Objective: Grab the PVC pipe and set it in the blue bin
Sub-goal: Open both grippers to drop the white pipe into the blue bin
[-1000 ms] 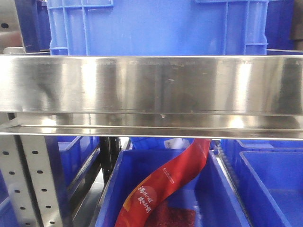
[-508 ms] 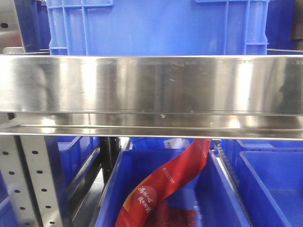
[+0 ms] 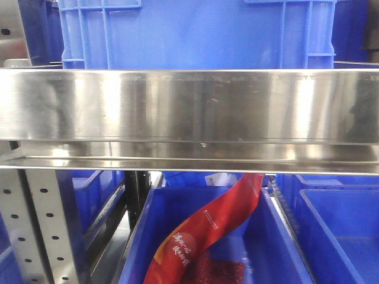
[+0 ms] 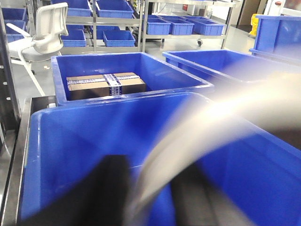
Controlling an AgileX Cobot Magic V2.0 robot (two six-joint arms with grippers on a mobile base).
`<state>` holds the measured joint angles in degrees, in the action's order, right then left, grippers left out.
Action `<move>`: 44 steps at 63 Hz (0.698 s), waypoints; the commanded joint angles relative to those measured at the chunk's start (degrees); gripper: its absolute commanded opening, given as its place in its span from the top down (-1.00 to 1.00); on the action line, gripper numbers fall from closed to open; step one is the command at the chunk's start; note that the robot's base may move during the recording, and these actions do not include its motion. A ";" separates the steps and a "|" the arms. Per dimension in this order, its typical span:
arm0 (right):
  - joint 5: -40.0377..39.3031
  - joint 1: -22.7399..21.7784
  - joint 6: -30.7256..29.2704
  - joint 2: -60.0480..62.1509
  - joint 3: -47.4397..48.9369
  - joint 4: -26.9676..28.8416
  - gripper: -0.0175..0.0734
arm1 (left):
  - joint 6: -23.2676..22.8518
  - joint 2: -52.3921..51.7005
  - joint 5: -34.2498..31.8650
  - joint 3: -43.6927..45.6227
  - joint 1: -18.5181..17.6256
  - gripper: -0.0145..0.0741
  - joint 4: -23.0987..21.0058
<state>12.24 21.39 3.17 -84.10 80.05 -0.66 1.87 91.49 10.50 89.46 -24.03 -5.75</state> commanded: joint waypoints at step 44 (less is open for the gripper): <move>0.15 -0.02 -0.30 2.71 0.60 0.00 0.89 | 0.01 -3.72 3.81 0.68 -0.28 0.73 -0.03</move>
<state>13.26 21.39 3.03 -82.01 80.13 -0.66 1.87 88.80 14.83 89.58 -24.03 -5.61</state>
